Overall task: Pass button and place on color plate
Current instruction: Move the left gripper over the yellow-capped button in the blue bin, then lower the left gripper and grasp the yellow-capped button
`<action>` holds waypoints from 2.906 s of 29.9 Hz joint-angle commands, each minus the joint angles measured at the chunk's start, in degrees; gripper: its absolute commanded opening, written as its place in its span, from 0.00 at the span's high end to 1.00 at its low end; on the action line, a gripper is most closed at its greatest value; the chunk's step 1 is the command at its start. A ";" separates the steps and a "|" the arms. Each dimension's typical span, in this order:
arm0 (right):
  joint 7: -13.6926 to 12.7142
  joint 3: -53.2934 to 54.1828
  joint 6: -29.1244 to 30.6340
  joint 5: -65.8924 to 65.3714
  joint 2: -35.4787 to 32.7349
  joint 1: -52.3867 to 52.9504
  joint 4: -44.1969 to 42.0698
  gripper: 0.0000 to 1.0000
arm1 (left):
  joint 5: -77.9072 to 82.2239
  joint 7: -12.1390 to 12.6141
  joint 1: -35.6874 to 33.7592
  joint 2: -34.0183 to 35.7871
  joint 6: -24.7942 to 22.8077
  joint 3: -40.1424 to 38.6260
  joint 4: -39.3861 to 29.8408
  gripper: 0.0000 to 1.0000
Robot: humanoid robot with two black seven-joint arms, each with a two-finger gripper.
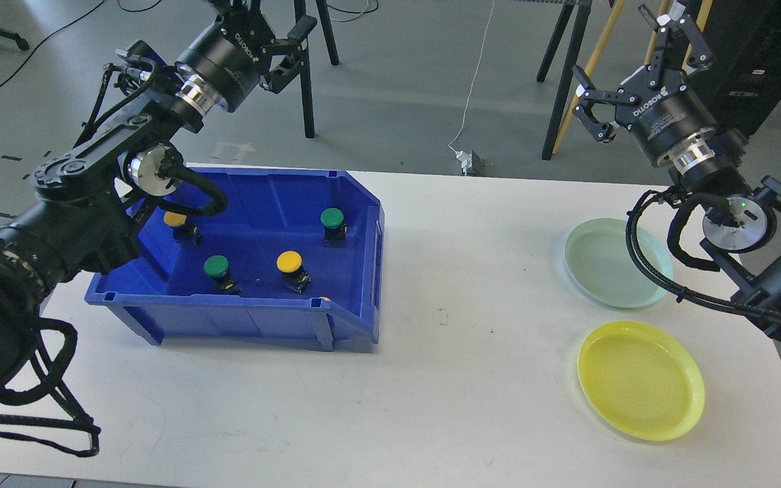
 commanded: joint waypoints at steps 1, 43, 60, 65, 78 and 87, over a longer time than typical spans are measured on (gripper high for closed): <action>-0.02 0.15 0.00 0.02 0.37 -0.47 -0.36 0.01 | -0.59 0.00 -0.08 0.24 -0.02 -0.28 -0.29 0.00; 0.50 6.30 0.00 0.02 -4.64 -2.40 -5.72 0.01 | 47.05 0.00 -41.48 -2.91 2.57 80.21 -24.48 0.00; 0.33 6.22 0.00 -0.07 -4.73 -3.37 -5.72 0.01 | 47.13 0.00 -26.01 -10.13 2.40 82.78 -7.59 0.00; 0.33 6.22 0.00 -0.07 -4.64 -3.45 -5.81 0.01 | 47.22 0.00 -24.25 -10.04 2.23 82.96 -6.36 0.00; 0.33 6.30 0.00 -0.07 -4.73 -4.16 -5.72 0.01 | 49.60 0.00 -19.68 -10.13 1.87 82.96 -0.99 0.00; 0.42 6.30 0.00 0.01 -4.64 -4.33 -5.72 0.01 | 51.35 0.00 -17.75 -10.13 1.87 82.87 -1.08 0.03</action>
